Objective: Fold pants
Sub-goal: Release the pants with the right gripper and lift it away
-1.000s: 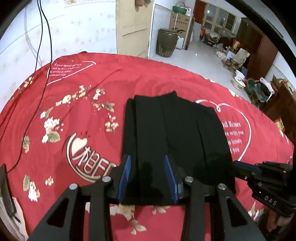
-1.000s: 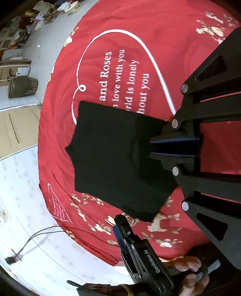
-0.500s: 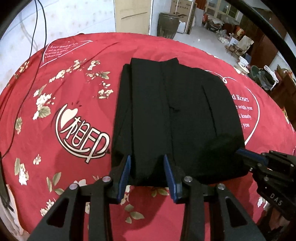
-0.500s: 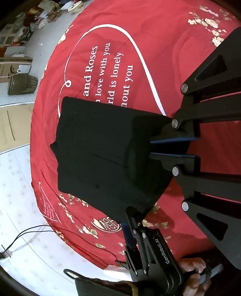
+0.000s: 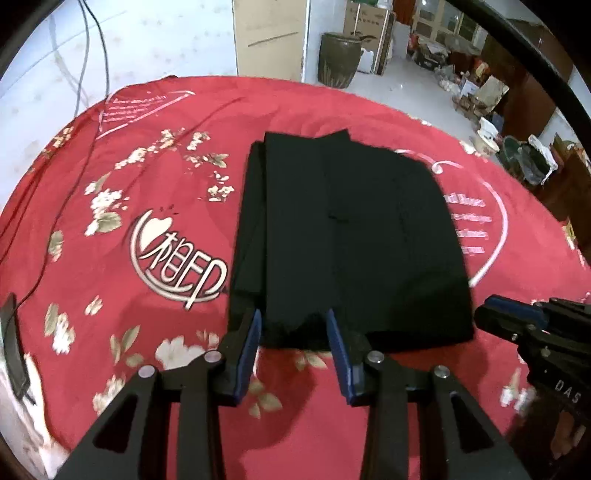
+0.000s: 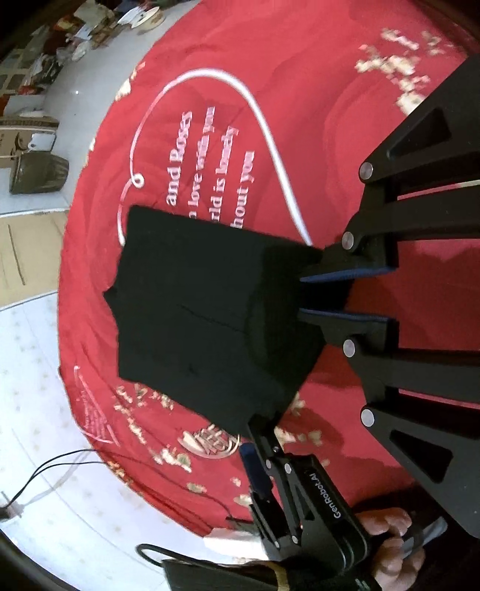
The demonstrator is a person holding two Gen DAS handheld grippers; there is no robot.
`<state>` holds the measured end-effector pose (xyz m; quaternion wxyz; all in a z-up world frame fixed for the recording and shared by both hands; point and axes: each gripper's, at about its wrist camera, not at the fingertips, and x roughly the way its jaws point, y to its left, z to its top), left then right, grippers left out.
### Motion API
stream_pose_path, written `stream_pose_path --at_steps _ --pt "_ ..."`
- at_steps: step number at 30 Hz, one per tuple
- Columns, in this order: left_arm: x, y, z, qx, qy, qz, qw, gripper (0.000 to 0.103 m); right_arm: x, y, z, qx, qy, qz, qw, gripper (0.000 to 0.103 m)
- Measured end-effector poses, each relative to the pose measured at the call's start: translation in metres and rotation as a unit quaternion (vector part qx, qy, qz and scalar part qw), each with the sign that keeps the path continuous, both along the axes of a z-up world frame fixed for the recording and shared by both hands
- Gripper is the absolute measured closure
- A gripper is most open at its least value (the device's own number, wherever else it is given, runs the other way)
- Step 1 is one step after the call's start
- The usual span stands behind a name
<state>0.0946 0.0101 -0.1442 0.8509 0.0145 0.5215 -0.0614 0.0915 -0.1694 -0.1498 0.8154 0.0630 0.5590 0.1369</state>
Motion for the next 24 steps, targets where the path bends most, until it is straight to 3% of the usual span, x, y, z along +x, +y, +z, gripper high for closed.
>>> stream_pose_path --at_steps 3,7,14,24 --pt "-0.019 0.001 0.021 -0.005 -0.009 0.006 0.9999 0.063 -0.018 -0.006 0.020 0.013 -0.002 -0.011 1.000 0.088" --pt "-0.041 0.002 0.050 -0.013 -0.027 0.010 0.9995 0.063 -0.042 -0.009 0.046 0.029 -0.013 -0.019 0.999 0.062" --pt "-0.076 0.005 0.098 -0.016 -0.068 0.007 0.9975 0.063 -0.074 -0.007 0.089 0.044 -0.040 -0.013 0.998 0.062" --pt "-0.102 0.003 0.149 -0.016 -0.116 0.000 0.9931 0.063 -0.097 -0.012 0.127 0.061 -0.074 -0.008 0.995 0.062"
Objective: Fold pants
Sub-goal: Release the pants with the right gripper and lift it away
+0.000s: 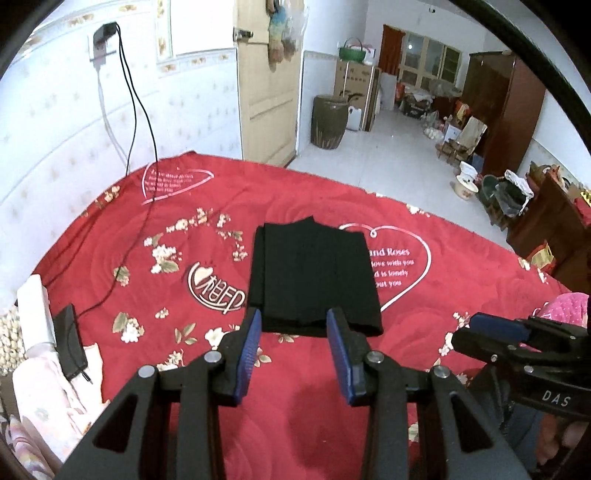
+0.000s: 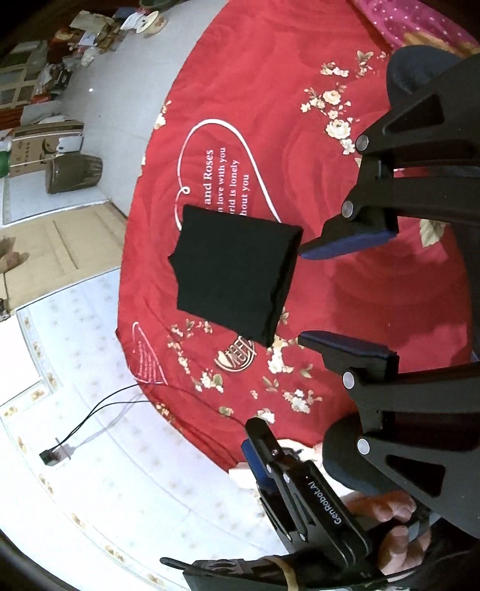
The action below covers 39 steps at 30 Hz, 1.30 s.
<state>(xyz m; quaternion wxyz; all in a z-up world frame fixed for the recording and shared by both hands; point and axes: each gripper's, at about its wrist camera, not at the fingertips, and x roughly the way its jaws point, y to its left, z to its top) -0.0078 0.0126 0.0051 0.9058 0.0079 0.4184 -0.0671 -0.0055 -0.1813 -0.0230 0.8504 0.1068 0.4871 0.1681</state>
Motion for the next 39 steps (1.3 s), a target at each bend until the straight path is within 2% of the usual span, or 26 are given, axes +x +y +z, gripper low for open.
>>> stream_pose_path --at_steps 9,19,31,39 --pt "-0.007 -0.002 0.017 0.000 -0.018 0.001 0.9998 0.063 -0.006 0.000 0.019 0.007 -0.024 0.001 1.000 0.062" --pt "-0.009 0.000 0.017 -0.002 -0.012 0.003 0.9999 0.063 -0.002 -0.001 0.013 0.010 -0.014 -0.001 1.000 0.062" --pt "0.002 -0.001 -0.005 -0.001 0.015 0.002 0.9999 0.063 0.007 -0.004 0.000 0.014 0.003 -0.008 1.000 0.062" --pt "0.017 0.001 -0.027 0.001 0.039 0.002 0.9992 0.063 0.024 -0.004 -0.019 0.017 0.023 -0.009 1.000 0.062"
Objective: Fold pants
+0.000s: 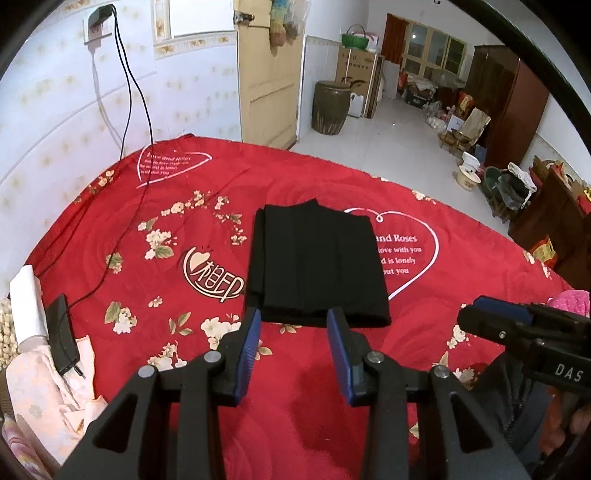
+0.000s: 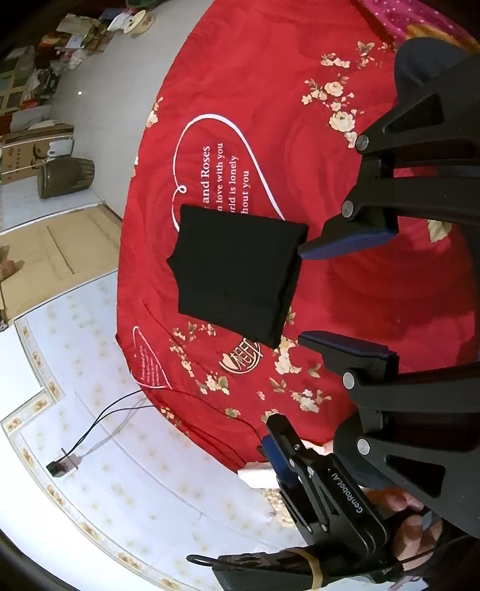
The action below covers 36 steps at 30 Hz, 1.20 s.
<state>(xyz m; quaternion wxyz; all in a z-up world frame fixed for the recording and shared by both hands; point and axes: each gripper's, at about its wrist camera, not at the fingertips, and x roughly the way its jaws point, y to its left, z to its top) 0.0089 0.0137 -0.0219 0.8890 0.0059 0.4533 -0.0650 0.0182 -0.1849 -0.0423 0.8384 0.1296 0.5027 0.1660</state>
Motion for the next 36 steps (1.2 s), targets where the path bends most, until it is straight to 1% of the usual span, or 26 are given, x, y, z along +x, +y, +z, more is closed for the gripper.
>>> stream_pose_path --at_steps 8,10,14,16,21,23,26,28,32,34,36 --pt "0.024 0.005 -0.029 0.002 0.030 0.002 0.9995 0.063 0.024 -0.002 -0.029 0.008 0.032 -0.003 0.999 0.060" --pt "0.033 0.007 -0.038 0.000 0.037 0.003 0.9993 0.063 0.032 -0.003 -0.039 0.013 0.041 -0.005 0.999 0.056" --pt "0.053 0.017 -0.059 -0.014 0.048 0.007 0.9987 0.059 0.051 -0.009 -0.063 0.022 0.060 -0.012 0.998 0.056" --pt "0.066 0.024 -0.072 -0.028 0.053 0.009 0.9981 0.058 0.060 -0.013 -0.075 0.032 0.070 -0.017 0.997 0.055" --pt "0.099 0.037 -0.103 -0.048 0.065 0.006 0.9967 0.053 0.092 -0.020 -0.113 0.045 0.097 -0.035 0.994 0.055" --pt "0.113 0.040 -0.114 -0.055 0.071 0.005 0.9959 0.053 0.105 -0.023 -0.127 0.053 0.106 -0.043 0.992 0.055" --pt "0.134 0.045 -0.129 -0.082 0.081 0.001 0.9933 0.049 0.121 -0.028 -0.143 0.069 0.112 -0.052 0.990 0.049" --pt "0.147 0.045 -0.139 -0.090 0.082 -0.006 0.9925 0.046 0.129 -0.029 -0.150 0.076 0.114 -0.053 0.989 0.049" --pt "0.166 0.048 -0.161 -0.108 0.095 -0.007 0.9896 0.045 0.147 -0.030 -0.165 0.084 0.115 -0.051 0.989 0.049" --pt "0.171 0.048 -0.167 -0.121 0.092 -0.012 0.9883 0.038 0.155 -0.033 -0.166 0.103 0.103 -0.053 0.988 0.049" --pt "0.174 0.047 -0.170 -0.134 0.084 -0.014 0.9873 0.037 0.162 -0.033 -0.166 0.113 0.095 -0.051 0.988 0.049"
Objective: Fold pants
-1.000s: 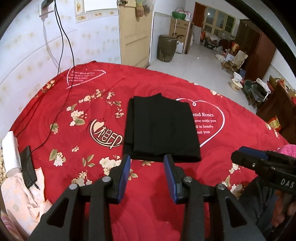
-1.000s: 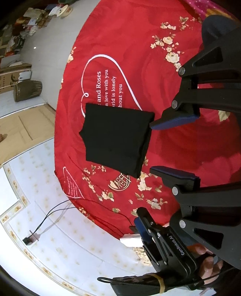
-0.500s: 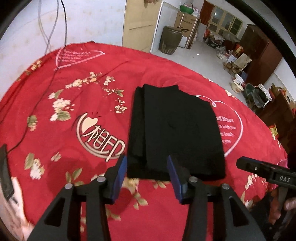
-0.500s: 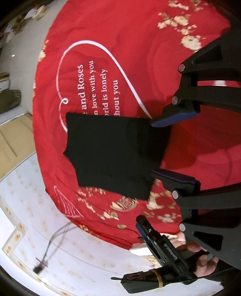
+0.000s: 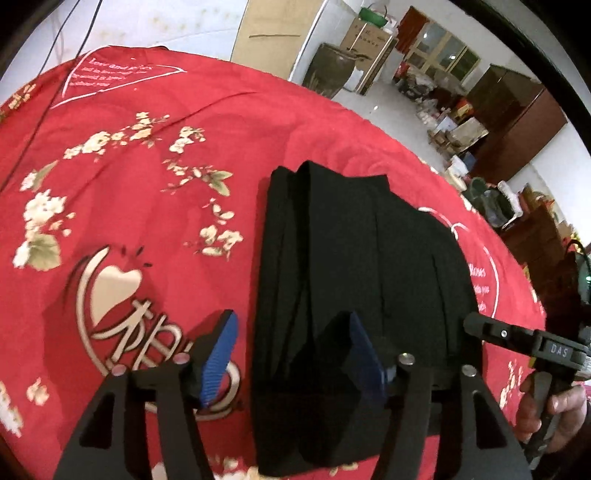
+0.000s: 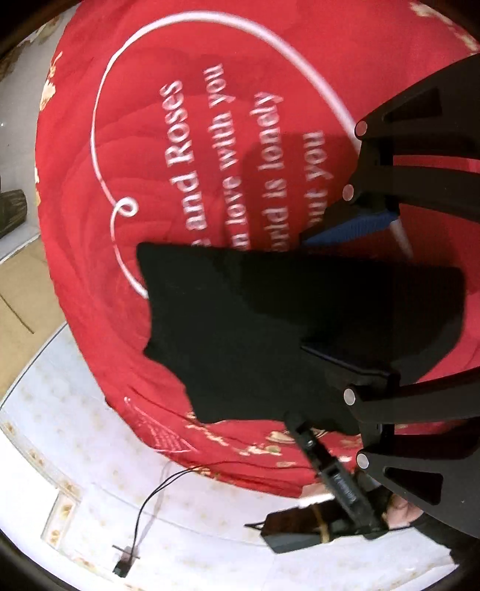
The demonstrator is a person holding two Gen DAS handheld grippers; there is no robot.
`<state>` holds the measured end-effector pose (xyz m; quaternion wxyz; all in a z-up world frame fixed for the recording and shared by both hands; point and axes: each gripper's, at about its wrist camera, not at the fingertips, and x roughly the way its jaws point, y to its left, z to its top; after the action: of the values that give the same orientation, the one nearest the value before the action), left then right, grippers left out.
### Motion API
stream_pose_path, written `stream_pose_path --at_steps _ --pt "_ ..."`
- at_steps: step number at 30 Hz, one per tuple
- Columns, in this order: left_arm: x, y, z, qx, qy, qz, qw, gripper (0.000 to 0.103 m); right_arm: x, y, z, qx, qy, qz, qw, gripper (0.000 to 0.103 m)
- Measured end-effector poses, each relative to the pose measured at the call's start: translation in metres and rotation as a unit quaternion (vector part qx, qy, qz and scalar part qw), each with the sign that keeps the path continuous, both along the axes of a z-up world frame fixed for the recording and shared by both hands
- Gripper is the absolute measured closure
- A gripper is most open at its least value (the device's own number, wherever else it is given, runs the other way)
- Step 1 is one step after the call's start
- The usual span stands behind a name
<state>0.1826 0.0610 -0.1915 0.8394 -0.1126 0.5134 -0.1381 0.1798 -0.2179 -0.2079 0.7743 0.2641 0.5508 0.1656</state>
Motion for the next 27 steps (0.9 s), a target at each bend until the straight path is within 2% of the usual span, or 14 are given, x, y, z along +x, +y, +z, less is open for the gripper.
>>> stream_pose_path --at_steps 3,6,9,11,14,17,19,22,24,27 --pt "0.002 -0.003 -0.001 -0.004 -0.015 0.000 0.9999 0.036 0.007 0.003 -0.001 0.004 -0.006 -0.001 1.000 0.048" --pt "-0.002 -0.012 -0.001 -0.017 -0.007 -0.012 0.9998 0.037 0.000 0.010 0.000 0.007 -0.009 0.004 1.000 0.047" --pt "-0.011 -0.024 -0.001 0.005 -0.015 -0.024 0.9996 0.038 -0.012 0.012 -0.003 0.024 -0.006 0.010 1.000 0.048" --pt "-0.009 -0.023 -0.001 0.007 -0.018 -0.018 0.9997 0.039 -0.014 0.014 -0.005 0.019 -0.011 0.013 1.000 0.050" --pt "-0.001 -0.019 -0.005 -0.012 -0.021 -0.001 0.9997 0.044 0.000 0.013 -0.007 0.019 -0.008 0.008 1.000 0.056" --pt "0.003 -0.022 -0.005 -0.007 -0.025 0.002 0.9997 0.048 0.012 0.017 -0.007 0.003 -0.010 0.010 1.000 0.066" --pt "0.004 -0.023 -0.002 -0.011 -0.024 0.002 0.9996 0.063 0.016 0.021 -0.006 -0.005 -0.005 0.011 1.000 0.072" --pt "0.004 -0.026 0.010 -0.005 -0.026 0.003 0.9996 0.078 0.013 0.022 0.004 -0.003 -0.003 0.012 1.000 0.081" --pt "0.004 -0.026 0.019 -0.007 -0.024 0.001 0.9997 0.081 0.009 0.024 0.015 -0.001 -0.011 0.015 1.000 0.083" --pt "-0.007 -0.026 0.038 0.009 -0.037 -0.007 0.9993 0.082 0.000 0.033 0.037 0.012 -0.022 0.022 0.999 0.084"
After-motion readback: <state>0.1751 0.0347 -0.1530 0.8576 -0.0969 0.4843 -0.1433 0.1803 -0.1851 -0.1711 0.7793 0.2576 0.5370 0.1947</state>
